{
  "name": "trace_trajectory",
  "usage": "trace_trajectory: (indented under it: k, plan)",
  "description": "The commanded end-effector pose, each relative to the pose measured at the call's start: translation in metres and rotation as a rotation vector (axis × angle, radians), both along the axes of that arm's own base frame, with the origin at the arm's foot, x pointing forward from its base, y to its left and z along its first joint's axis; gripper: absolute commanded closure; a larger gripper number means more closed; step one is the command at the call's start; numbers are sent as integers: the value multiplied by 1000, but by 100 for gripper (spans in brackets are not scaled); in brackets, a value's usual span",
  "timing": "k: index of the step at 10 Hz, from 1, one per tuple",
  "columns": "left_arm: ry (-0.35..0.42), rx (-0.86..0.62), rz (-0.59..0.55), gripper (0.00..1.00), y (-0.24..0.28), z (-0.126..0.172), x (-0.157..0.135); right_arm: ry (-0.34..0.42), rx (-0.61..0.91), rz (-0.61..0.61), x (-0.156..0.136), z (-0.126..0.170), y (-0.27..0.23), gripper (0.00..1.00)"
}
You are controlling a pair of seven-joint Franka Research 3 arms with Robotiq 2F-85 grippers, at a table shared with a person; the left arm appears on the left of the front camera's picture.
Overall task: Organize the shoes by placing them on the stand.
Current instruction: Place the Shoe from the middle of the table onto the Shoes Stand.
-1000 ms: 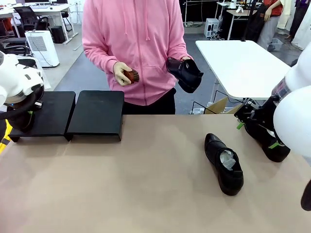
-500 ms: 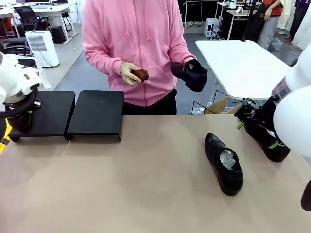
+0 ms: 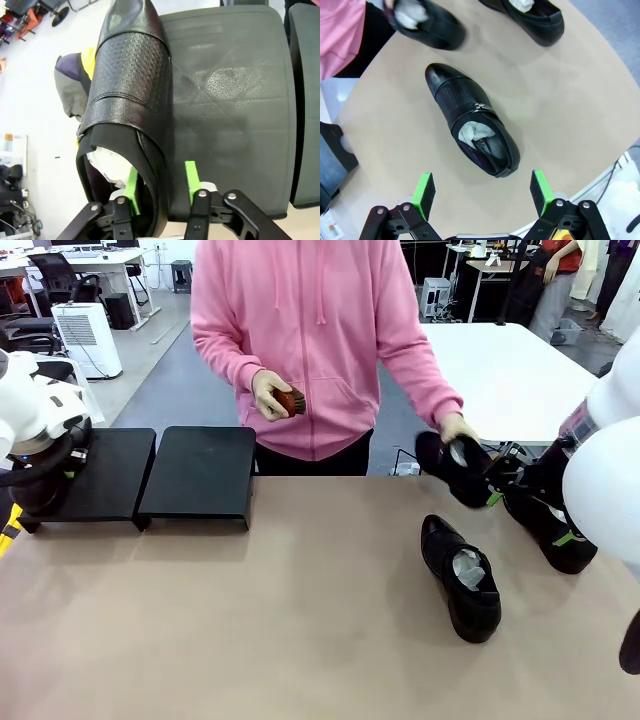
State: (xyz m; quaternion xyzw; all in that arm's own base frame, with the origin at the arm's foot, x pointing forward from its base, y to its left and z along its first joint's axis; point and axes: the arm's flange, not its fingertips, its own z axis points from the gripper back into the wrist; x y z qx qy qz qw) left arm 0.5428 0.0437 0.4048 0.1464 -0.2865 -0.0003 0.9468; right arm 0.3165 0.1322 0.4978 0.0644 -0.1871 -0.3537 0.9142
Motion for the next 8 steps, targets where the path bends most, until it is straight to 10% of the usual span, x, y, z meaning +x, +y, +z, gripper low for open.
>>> trace_trajectory:
  k: [1,8]
  plan:
    - [-28,3,11,0,2,4,2,-13,0,9,1,0,-1,0]
    - [-42,-6,-2,0,-1,16,0,-13,0,9,1,0,-1,0]
